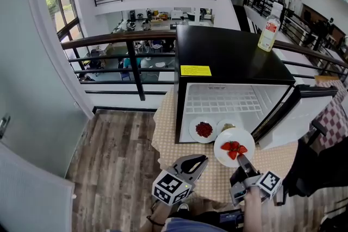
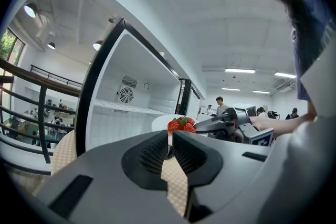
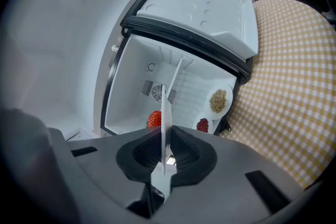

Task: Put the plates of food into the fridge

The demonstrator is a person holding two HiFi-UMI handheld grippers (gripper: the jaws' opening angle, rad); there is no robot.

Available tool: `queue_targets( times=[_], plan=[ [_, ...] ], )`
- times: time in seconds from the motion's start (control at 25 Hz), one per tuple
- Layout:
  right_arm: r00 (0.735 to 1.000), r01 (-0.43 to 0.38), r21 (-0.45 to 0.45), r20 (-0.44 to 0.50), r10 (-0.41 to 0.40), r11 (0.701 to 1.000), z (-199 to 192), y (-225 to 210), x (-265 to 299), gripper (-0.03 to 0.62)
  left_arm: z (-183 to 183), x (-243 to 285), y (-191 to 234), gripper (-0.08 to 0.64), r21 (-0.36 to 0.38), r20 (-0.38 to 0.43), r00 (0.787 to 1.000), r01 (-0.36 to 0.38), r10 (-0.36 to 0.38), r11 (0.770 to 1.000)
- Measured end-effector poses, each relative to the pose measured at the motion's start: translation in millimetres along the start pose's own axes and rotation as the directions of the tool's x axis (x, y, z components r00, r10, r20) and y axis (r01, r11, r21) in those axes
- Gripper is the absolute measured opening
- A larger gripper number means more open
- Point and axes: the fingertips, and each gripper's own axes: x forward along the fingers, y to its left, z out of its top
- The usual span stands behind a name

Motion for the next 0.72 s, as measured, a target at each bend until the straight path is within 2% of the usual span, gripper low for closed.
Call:
queue_targets(
  times=[0.24,0.72],
  plan=[
    [0.999,-0.037,-0.011,0.009,0.037,0.999,9.5,16.3,8.4,0.031,5.9,-3.9,3.9,0.035,-0.004,0.013,1.000,-0.002,0.003,1.000],
    [0.998,-0.057,-0.002,-0.014,0.057,0.998,33.9,13.6,18.3,0.031,-4.7,16.6,-4.7,0.035,-0.021,-0.012,1.000,-0.025,0.024,0.999]
  ],
)
